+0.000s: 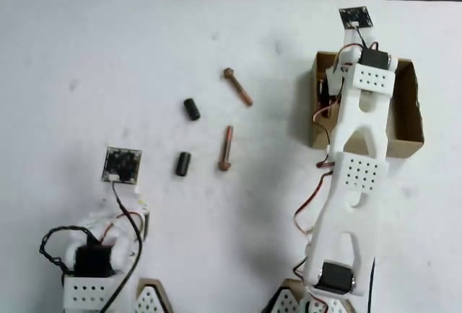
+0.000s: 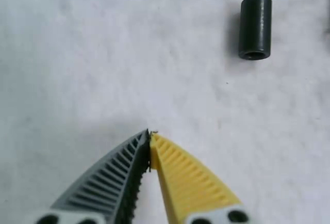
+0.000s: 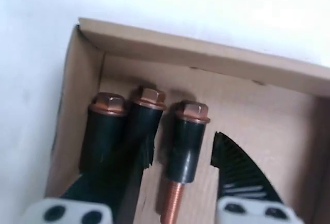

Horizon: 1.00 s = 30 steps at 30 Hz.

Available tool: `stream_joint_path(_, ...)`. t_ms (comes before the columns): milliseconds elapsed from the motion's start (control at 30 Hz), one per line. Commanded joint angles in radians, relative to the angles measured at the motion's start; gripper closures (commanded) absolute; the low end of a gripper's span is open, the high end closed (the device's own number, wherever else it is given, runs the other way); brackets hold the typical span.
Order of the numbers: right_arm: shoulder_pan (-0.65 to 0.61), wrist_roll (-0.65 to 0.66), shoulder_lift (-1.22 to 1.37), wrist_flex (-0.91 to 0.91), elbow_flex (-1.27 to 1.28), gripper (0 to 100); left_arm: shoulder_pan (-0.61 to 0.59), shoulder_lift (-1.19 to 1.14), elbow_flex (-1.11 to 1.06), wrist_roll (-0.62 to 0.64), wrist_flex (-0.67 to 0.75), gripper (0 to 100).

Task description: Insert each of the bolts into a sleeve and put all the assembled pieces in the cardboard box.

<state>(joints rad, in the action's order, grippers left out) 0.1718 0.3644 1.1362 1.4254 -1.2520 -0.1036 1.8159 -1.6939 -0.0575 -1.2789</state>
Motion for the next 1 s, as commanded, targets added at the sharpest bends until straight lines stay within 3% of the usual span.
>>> stream_joint_path(0, -0.025, 0.011, -0.105, 0.056, -0.048, 83.9, 0.007, 0.012, 0.002, -0.008, -0.006, 98)
stream_joint_path(433, -0.170, 0.002, -0.357, 0.277, -0.048, 84.0, 0.007, 0.012, 0.002, -0.008, -0.006, 98)
stream_joint_path(700, -0.271, 0.002, -0.624, 0.295, -0.034, 84.0, 0.007, 0.012, 0.002, -0.008, -0.005, 98)
stream_joint_path(967, -0.384, 0.002, -1.013, 0.295, 0.216, 84.0, 0.007, 0.012, 0.002, -0.008, -0.005, 98)
